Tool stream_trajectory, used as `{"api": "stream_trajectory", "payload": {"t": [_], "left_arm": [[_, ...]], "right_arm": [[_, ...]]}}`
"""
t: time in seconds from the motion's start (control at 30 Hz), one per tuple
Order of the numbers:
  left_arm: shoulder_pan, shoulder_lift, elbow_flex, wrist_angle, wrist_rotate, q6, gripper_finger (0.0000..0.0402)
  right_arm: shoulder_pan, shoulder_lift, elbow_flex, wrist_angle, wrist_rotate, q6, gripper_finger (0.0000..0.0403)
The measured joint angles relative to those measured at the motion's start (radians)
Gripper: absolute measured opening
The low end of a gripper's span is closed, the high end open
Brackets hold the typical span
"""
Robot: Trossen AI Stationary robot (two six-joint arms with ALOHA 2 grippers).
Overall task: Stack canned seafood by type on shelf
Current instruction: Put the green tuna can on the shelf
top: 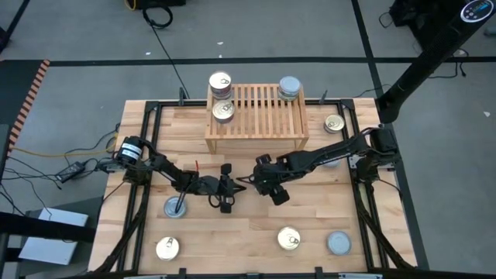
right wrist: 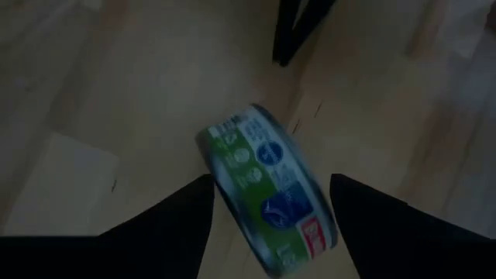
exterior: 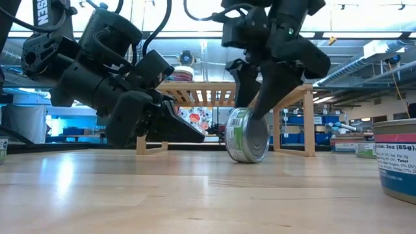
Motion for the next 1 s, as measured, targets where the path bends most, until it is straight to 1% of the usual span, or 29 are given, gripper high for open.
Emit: {"api": "stream_trajectory", "payload": {"t": [0.13, 0.27, 0.53, 0.67, 0.7, 0.8, 1.0], "left_arm": [[0.000, 0.000, 0.000, 0.000, 0.000, 0.000, 0.0005], [0.000, 0.000, 0.000, -0.006, 0.000, 0.000, 0.0005], [0.000, 0.000, 0.001, -0.007, 0.000, 0.000, 0.0005], [0.000, 0.000, 0.001, -0.007, 0.000, 0.000, 0.0005], [0.000, 0.000, 0.001, -0.007, 0.000, 0.000, 0.0005], [0.000, 0.000, 0.001, -0.007, 0.000, 0.000, 0.0005], [0.000, 0.000, 0.001, -0.007, 0.000, 0.000, 0.0005]], "right_arm": [[-0.006, 0.019, 0.000, 0.003, -0.038, 0.005, 0.0251], [-0.005, 0.033, 0.000, 0.007, -0.044, 0.022, 0.0227], [0.004, 0.032, 0.021, -0.003, -0.066, 0.069, 0.0158], [0.027, 0.032, 0.077, -0.046, -0.059, 0.082, 0.0152], [0.036, 0.032, 0.097, -0.063, -0.041, 0.085, 0.0152], [0.069, 0.032, 0.156, -0.129, 0.061, 0.092, 0.0158], [0.149, 0.032, 0.293, -0.291, 0.311, 0.127, 0.0153]]}}
